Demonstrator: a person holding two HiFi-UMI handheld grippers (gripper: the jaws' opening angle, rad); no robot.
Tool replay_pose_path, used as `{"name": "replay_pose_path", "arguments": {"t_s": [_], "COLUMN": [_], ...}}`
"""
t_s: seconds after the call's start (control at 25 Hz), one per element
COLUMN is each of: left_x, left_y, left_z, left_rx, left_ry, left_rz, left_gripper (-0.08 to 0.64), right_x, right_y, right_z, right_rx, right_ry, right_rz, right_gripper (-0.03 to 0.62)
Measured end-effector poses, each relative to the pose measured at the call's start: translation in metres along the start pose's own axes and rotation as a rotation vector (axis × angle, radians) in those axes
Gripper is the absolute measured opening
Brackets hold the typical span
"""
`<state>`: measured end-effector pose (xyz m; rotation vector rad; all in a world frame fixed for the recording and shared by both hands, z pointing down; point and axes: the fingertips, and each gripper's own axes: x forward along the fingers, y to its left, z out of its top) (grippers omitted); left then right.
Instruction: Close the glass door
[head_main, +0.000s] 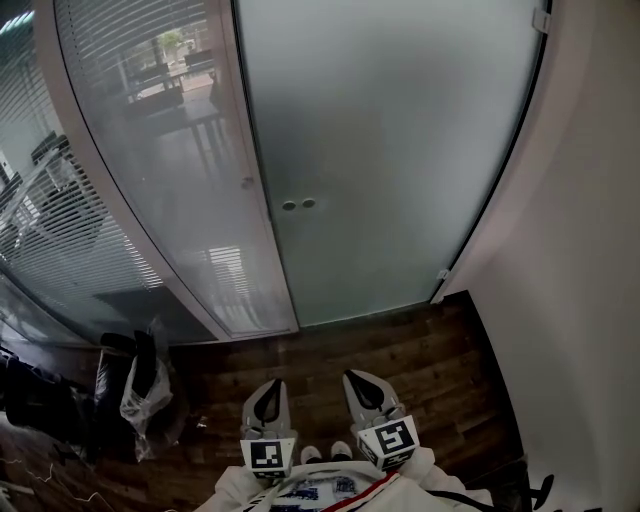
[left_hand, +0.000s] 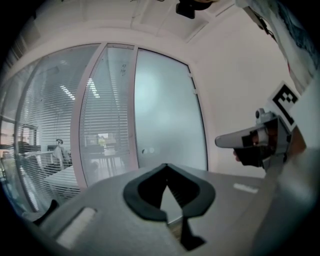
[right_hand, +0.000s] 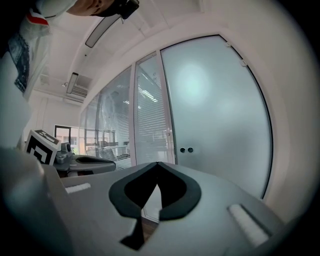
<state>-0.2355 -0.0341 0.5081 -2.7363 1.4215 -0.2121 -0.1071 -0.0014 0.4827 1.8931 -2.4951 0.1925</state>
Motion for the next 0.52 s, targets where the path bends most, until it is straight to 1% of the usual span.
{"name": "replay_pose_path", "arguments": {"t_s": [0.2,0.52], "left_x": [0.001,0.007], "left_y": [-0.006,-0.01], "left_z": [0.019,0.017], "left_rx": [-0.002,-0.01], "left_ry": [0.004,0.014], "left_rz": [-0.017,-0.015], "left_gripper": [0.003,0.003], "right_x": [-0.001,0.003], "right_y": [0.0,-0.002], "right_z": [-0.001,0.0], "right_rx": [0.002,0.001], "right_ry": [0.006,0.014], "right_rz": [-0.001,0.027], "right_gripper": [0.006,0.006]}}
